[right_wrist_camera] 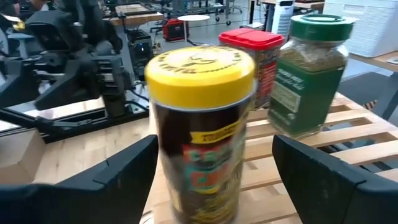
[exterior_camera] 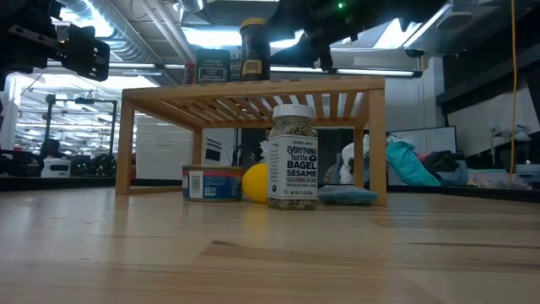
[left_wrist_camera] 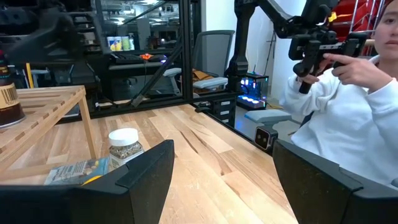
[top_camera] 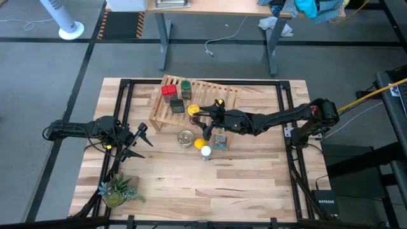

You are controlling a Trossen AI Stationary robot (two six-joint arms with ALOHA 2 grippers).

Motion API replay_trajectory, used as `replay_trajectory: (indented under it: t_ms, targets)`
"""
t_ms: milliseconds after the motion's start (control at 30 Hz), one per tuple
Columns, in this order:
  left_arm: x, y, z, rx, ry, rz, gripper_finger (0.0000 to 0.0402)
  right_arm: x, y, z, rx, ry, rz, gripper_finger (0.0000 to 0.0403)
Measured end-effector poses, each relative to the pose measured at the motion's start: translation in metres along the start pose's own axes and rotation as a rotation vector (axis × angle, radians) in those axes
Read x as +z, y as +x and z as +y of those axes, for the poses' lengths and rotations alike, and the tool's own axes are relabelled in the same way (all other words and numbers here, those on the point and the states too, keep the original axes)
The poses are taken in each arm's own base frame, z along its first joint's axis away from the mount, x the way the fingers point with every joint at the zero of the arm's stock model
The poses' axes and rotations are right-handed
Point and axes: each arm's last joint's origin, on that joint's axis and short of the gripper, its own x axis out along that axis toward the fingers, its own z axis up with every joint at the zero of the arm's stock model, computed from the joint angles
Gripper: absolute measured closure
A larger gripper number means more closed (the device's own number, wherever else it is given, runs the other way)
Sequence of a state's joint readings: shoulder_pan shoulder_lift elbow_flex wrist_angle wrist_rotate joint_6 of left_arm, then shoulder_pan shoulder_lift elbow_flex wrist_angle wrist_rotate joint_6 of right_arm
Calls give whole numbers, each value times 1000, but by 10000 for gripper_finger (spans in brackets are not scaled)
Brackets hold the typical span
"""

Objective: Shelf spices
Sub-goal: Put the yellow seasoning bottle on the shelf

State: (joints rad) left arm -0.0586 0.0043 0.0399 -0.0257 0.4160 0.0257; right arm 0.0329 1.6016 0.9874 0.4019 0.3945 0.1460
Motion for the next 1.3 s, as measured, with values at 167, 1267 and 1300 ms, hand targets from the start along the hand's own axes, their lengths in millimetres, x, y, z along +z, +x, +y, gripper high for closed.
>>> replay_trajectory:
  t_ms: [167,1267,1300]
  targets:
    - [0,0,0,0,0,0,135,2,6,-14,2,-3,4,81]
    - [0,0,0,0,0,0,135,-25,42,-39,-184,73,-49,184]
    - [0,0,0,0,0,0,135,-25,42,-40,-199,87,-52,180]
